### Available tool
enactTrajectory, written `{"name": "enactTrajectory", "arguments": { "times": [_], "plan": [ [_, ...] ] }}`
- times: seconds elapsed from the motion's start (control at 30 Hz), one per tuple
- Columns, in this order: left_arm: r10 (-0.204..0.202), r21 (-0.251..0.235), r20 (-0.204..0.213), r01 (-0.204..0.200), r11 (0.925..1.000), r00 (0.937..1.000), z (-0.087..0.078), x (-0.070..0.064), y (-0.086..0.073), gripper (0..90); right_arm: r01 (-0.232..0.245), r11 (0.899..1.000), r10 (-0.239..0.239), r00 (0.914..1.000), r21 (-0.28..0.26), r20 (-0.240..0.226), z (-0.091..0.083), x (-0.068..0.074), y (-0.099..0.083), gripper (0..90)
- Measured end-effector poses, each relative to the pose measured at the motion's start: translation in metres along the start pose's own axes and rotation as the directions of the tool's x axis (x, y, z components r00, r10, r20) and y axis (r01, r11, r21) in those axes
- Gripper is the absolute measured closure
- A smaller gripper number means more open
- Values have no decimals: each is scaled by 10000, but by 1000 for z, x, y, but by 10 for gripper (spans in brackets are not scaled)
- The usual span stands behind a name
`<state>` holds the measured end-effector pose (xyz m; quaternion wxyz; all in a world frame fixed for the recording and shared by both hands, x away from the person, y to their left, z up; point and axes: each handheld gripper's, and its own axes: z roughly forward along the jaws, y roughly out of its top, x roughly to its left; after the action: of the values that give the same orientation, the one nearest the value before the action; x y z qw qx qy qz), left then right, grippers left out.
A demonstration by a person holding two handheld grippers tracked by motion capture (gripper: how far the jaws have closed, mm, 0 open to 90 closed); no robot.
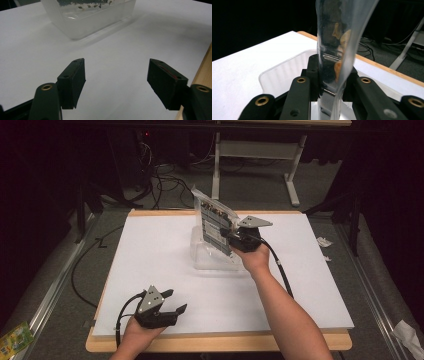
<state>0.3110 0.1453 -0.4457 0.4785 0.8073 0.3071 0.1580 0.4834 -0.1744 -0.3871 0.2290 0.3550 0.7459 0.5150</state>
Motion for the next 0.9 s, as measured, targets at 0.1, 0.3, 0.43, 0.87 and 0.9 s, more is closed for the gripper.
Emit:
{"name": "enactTrajectory", "arguments": {
  "times": [0.1,0.3,0.43,0.87,0.9],
  "plan": [
    [6,17,18,-6,10000,10000,0,0,0,313,-61,10000,61,10000,32,-8,0,0,-2,752],
    [32,59,68,-32,10000,10000,1,-1,0,313,-301,9995,300,9995,-88,-36,-1,-3,-12,751],
    [16,60,88,-17,10000,10000,2,-2,0,313,-516,9986,514,9986,-112,-103,-2,-7,-21,751],
    [32,103,127,-33,9999,9999,4,-3,1,313,-550,9980,549,9985,-326,-42,-4,-6,-29,747],
    [18,149,95,-19,9999,10000,4,-2,1,313,-606,9977,605,9982,-317,-28,-4,-5,-29,745]
  ]
}}
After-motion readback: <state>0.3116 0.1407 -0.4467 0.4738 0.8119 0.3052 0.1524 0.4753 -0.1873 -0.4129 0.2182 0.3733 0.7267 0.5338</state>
